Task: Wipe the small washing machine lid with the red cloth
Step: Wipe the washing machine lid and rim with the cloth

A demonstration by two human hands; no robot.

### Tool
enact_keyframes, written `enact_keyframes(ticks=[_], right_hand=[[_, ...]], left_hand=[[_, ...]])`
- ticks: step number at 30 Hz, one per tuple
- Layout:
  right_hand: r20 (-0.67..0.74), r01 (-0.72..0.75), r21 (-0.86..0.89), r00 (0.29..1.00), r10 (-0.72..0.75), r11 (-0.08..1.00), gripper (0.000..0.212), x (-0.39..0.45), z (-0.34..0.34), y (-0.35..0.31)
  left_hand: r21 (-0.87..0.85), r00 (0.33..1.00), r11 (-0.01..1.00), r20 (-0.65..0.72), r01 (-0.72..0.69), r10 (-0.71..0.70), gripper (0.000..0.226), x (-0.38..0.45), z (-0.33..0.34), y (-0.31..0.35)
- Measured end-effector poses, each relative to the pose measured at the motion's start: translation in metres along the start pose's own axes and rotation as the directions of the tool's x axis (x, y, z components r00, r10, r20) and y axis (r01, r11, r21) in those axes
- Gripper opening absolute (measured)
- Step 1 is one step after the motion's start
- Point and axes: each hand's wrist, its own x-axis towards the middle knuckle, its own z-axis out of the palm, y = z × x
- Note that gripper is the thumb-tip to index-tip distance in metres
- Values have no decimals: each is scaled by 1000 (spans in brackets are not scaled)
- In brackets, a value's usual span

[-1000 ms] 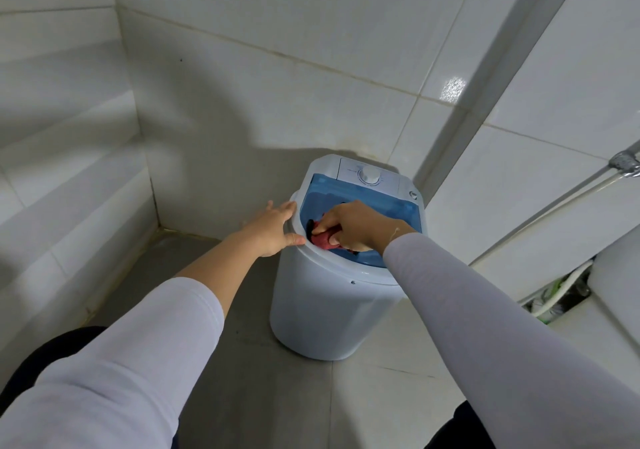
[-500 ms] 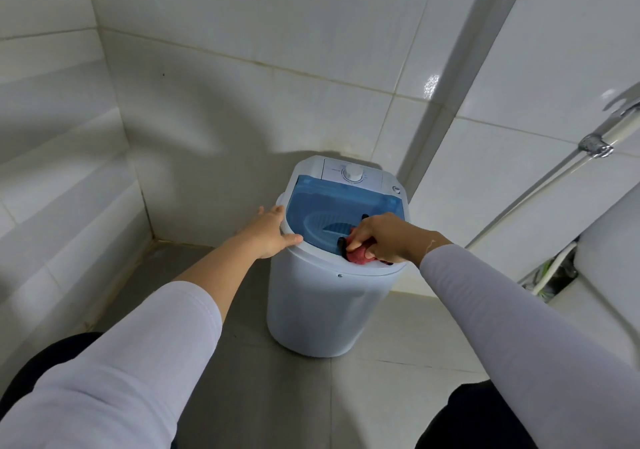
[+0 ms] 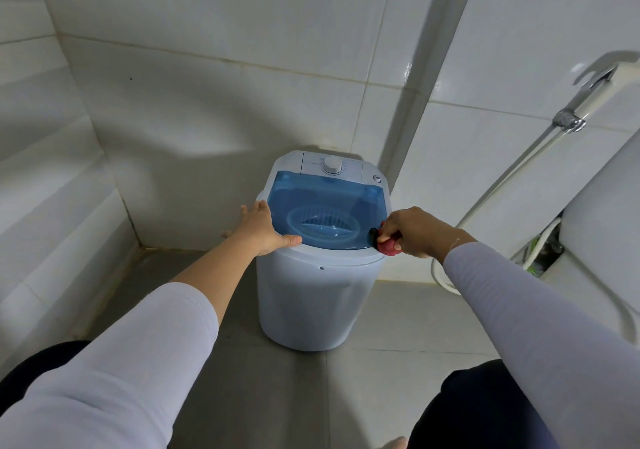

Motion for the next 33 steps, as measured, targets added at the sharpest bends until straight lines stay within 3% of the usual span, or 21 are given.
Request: enact_keyframes(ticks=[3,6,10,14,18,24,33], right_hand=[[1,-76,-30,997,76,997,29,-7,-5,12],[-150,-104,57,982,112,993,30,-4,-19,17],[-378,50,54,926,-26,997,35,23,-25,-9],[-461,170,105,881,-103,980,31,47,-12,-53],[-471,224,43,864,-178,974,27,57,5,-81],[-519,245,-95,815,-259,965,24,61,20,-85],[-240,262,-88,931,-276,961,36,57,5,-71]], left_hand=[[-34,1000,999,-2,-1,1,102,0,-1,4],[-54,1000,999,-8,-1,1,94,-2,-4,9],[-71,1000,997,1,-14,14,89,-6,-6,13],[-93,1000,996,24,6,-4,98,-2,-2,6],[-98,999,995,29,20,-17,110,4,2,-1],[-121,1000,993,29,8,-5,109,5,2,-1],[-78,999,997,26,24,-22,115,8,4,-4]])
